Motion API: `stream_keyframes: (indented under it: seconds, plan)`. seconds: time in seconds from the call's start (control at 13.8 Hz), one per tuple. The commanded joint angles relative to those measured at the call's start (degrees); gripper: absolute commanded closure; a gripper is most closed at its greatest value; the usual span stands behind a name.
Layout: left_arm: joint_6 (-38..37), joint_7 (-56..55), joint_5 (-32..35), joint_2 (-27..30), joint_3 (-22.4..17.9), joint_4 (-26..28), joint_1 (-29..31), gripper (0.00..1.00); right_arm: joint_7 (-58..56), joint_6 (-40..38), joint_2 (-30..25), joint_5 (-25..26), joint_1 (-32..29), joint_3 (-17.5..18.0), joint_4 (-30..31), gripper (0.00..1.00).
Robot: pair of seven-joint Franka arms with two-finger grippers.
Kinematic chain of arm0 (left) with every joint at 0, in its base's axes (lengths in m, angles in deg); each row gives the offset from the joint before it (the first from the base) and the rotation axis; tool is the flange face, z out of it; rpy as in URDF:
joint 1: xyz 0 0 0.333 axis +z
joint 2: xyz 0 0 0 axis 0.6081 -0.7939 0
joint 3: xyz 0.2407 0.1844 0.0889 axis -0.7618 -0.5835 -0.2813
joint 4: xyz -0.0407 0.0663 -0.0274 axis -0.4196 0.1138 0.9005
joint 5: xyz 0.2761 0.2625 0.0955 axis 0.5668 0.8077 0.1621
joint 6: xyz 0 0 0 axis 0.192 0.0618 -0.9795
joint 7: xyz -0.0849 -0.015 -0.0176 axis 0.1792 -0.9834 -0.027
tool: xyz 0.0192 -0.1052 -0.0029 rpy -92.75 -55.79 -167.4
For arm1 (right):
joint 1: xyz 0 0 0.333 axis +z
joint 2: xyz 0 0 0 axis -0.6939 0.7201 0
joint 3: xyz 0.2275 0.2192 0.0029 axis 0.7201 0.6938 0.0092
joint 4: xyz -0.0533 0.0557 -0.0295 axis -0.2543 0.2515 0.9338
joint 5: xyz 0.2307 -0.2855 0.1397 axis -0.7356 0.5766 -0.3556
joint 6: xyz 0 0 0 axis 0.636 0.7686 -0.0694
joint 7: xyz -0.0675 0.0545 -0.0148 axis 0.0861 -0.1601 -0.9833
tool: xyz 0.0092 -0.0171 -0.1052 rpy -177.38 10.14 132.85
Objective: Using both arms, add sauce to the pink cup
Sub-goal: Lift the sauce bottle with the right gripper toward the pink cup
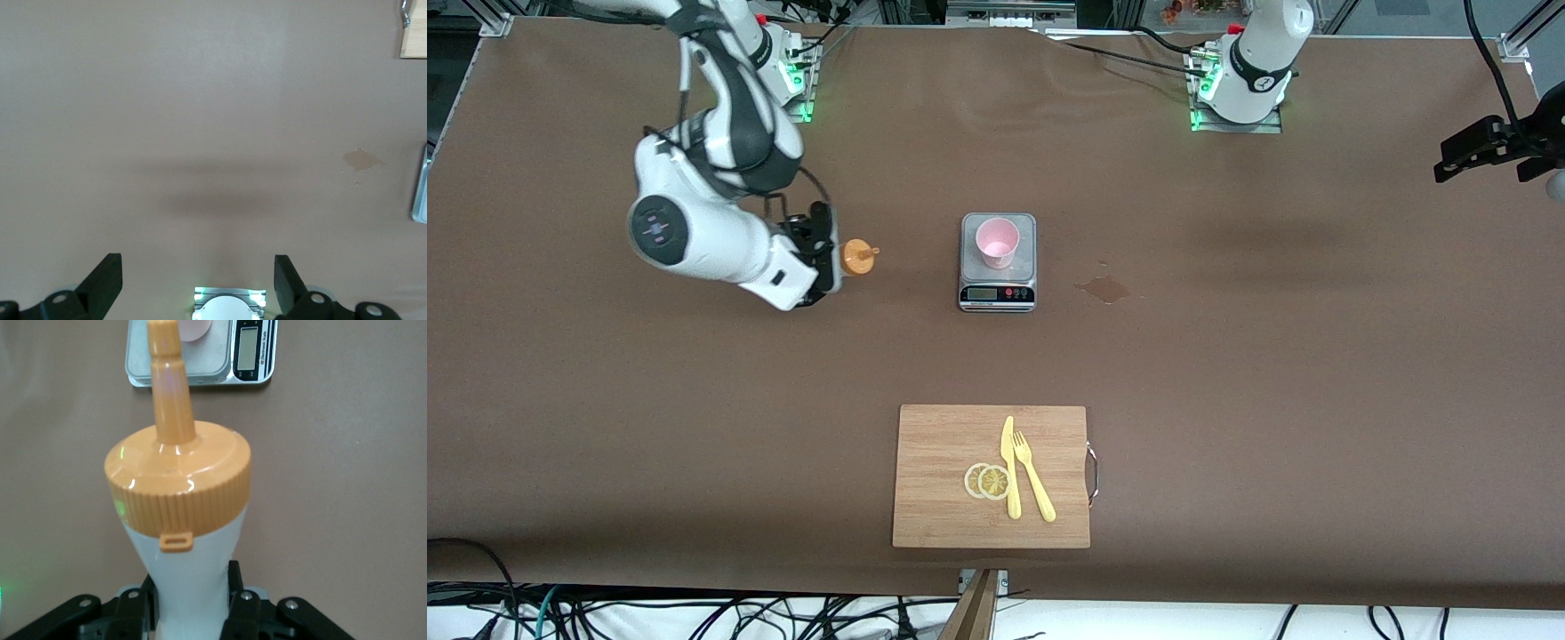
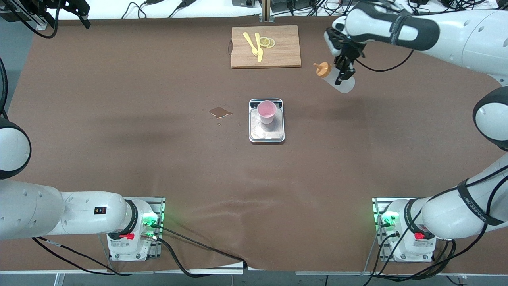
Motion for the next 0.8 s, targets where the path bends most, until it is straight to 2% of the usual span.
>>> stream_keyframes:
  seconds: [0.0, 0.22, 0.44, 0.73]
  plan:
    - [-0.7, 1.2, -1.8, -0.3, 0.0, -1.4, 0.9, 0.00, 11.0, -1.1, -0.7, 6.3, 6.0, -0.4, -1.3, 0.86]
    - [-0.7, 1.2, -1.9, -0.3, 0.0, -1.4, 1.5, 0.00, 18.7, -3.4, 0.0, 8.0, 9.3, -0.5, -2.9, 0.86]
    - [-0.7, 1.2, -1.9, -0.4, 0.0, -1.3, 1.5, 0.00, 25.7, -9.2, 2.6, 14.1, 12.9, -0.5, -7.6, 0.87]
    - [-0.8, 1.2, -1.9, -0.3, -0.4, -1.4, 1.6, 0.00, 30.8, -13.6, 5.8, 18.0, 15.6, -0.5, -11.4, 0.87]
